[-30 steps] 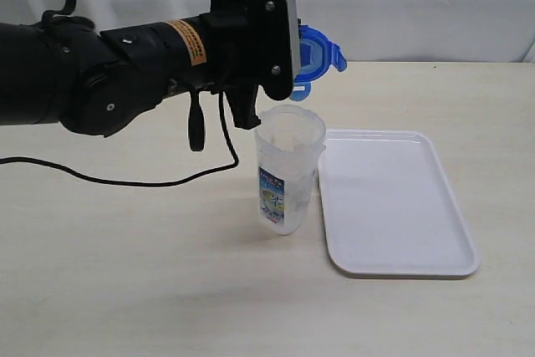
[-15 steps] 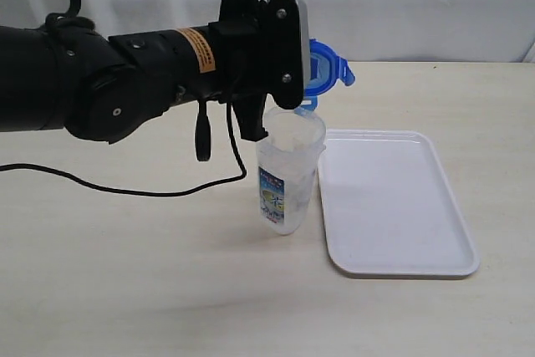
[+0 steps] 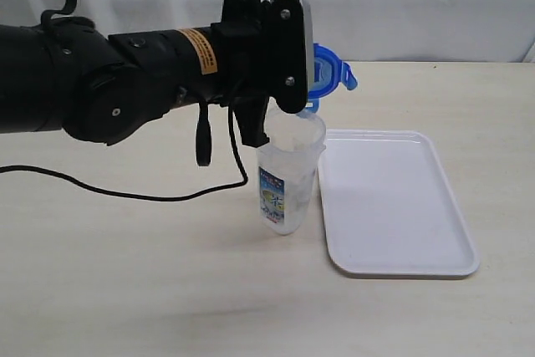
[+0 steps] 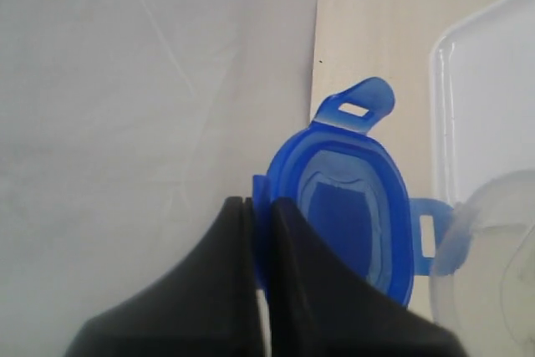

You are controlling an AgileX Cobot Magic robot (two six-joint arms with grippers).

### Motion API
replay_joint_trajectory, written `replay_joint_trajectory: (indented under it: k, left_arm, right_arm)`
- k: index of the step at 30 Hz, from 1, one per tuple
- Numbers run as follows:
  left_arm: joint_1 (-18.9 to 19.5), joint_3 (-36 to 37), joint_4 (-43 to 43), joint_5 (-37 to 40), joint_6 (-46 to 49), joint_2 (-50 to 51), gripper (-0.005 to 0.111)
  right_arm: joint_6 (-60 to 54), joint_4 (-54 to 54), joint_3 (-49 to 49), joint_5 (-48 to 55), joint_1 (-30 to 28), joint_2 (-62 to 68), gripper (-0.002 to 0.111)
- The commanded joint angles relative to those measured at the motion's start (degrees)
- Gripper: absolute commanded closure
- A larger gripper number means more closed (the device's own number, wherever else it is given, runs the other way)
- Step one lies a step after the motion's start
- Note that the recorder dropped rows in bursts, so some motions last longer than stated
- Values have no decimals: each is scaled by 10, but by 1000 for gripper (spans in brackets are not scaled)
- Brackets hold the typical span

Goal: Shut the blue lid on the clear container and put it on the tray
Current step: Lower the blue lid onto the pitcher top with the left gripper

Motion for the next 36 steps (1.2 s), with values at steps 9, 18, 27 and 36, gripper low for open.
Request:
replay_joint_trajectory:
  k: [9, 18, 27, 36]
  left_arm:
    - [-10, 0, -26, 12, 3, -26, 107]
    - [-16, 0, -12, 60, 5, -28, 107]
    - [-17, 22, -12, 63, 5, -57, 107]
    - [-19, 57, -12, 41, 5, -57, 107]
  right_arm:
    - [-4, 1, 1, 0, -3, -4, 104]
    - [-4, 1, 1, 0, -3, -4, 104]
    - [-4, 1, 1, 0, -3, -4, 104]
    - [-4, 1, 1, 0, -3, -4, 104]
